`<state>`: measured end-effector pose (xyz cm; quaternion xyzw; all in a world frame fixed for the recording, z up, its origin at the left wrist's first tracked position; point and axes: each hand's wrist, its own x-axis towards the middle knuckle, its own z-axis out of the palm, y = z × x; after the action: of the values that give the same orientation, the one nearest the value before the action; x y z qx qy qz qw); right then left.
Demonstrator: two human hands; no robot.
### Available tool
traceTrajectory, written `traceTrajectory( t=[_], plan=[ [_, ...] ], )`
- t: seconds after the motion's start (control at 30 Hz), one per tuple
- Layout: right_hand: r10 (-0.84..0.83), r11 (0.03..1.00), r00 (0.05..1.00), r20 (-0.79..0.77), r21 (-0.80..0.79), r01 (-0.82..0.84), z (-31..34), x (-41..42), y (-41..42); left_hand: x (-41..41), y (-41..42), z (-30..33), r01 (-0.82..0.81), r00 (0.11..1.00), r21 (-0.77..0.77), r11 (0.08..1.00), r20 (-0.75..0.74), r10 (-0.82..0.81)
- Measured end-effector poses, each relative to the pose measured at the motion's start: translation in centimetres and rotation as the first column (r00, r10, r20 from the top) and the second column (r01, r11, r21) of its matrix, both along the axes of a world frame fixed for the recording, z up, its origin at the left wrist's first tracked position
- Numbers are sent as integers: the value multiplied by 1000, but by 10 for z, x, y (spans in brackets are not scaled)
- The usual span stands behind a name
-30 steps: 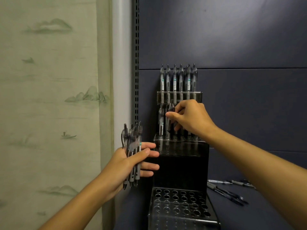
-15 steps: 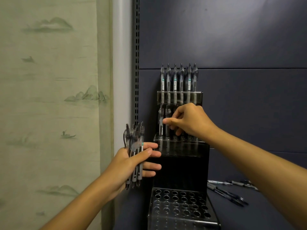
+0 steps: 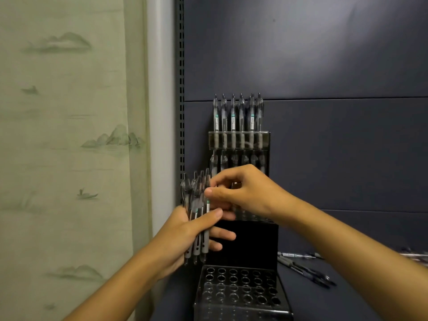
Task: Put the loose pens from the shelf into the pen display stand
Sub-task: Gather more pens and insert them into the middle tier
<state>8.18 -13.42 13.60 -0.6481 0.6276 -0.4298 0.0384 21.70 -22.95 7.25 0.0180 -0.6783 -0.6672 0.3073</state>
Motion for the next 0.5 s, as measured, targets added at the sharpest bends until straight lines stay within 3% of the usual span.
traceTrajectory(
  t=[0.13, 0.33, 0.5],
  plan=[
    [31, 998, 993, 114, -51, -25, -4, 1, 4, -3, 2, -1, -11, 1000, -10, 1000, -4, 11],
    [-11, 943, 925, 380, -304, 136, 27, -5, 4, 1, 1, -10, -14, 996, -44, 999, 88, 18],
    [-177, 854, 940, 290, -430, 294, 49, -33, 5, 8, -7, -12, -81, 992, 13, 997, 98, 79]
  ],
)
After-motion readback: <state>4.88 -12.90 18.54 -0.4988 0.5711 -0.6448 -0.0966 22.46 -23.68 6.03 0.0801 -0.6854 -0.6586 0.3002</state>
